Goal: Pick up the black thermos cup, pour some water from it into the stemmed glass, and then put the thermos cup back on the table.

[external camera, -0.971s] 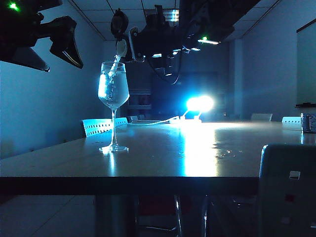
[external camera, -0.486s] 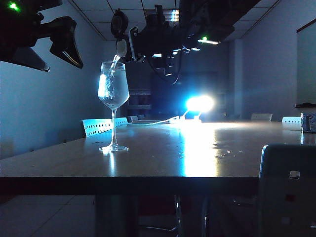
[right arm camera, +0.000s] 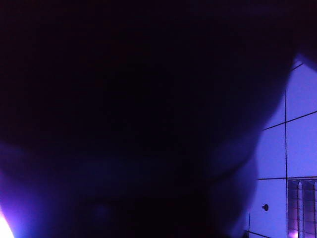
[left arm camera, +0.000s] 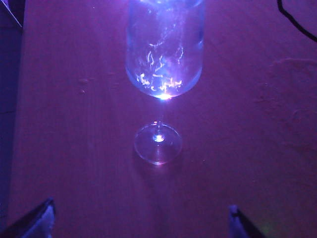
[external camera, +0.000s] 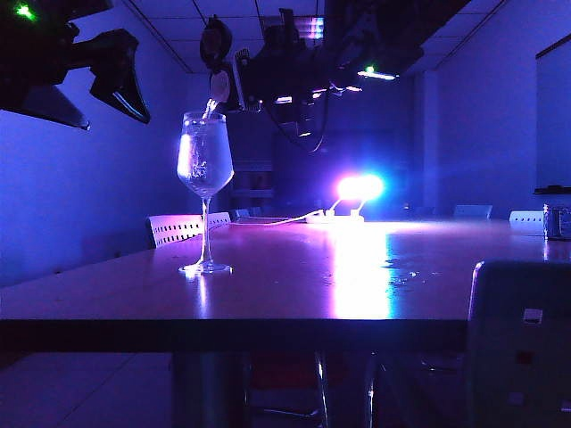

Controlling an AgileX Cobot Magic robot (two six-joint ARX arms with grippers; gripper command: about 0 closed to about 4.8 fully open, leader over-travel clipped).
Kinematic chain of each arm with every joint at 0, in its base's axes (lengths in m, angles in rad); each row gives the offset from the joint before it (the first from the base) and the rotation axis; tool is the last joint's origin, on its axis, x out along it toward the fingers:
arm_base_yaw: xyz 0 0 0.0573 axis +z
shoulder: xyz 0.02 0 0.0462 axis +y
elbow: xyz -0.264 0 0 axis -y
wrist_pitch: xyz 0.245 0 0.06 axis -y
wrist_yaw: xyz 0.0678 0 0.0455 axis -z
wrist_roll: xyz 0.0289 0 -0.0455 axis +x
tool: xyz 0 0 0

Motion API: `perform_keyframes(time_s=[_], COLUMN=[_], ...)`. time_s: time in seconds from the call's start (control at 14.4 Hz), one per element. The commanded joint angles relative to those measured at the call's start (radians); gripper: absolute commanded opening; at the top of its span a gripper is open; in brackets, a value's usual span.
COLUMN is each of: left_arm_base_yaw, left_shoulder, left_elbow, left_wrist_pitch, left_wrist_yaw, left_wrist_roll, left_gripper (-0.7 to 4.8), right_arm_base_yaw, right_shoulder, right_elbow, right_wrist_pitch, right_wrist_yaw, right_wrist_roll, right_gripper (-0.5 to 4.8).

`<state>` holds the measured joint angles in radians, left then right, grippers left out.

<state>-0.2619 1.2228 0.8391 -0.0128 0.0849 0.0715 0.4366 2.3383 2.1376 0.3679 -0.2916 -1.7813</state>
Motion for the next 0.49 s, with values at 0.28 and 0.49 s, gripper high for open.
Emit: perform_keyframes(time_s=[0.28, 0.49], left_arm_base_yaw=[0.000, 0.000], left_shoulder=[-0.003, -0.003], left_elbow=[0.004, 0.004], left_wrist_pitch=[-0.001, -0.001], left_wrist_yaw=[-0.003, -0.003], left_wrist_roll=[0.003, 0.003], left_gripper=[4.79, 4.79], right_arm_base_yaw=[0.003, 0.003], right_shoulder=[-0.018, -0.018], right_elbow=[0.011, 0.011], right_wrist_pitch=[0.058, 0.086], right_wrist_yaw=[-0.003, 0.002], right_wrist_roll=[0.127, 0.361], right_gripper=[1.67, 1.67])
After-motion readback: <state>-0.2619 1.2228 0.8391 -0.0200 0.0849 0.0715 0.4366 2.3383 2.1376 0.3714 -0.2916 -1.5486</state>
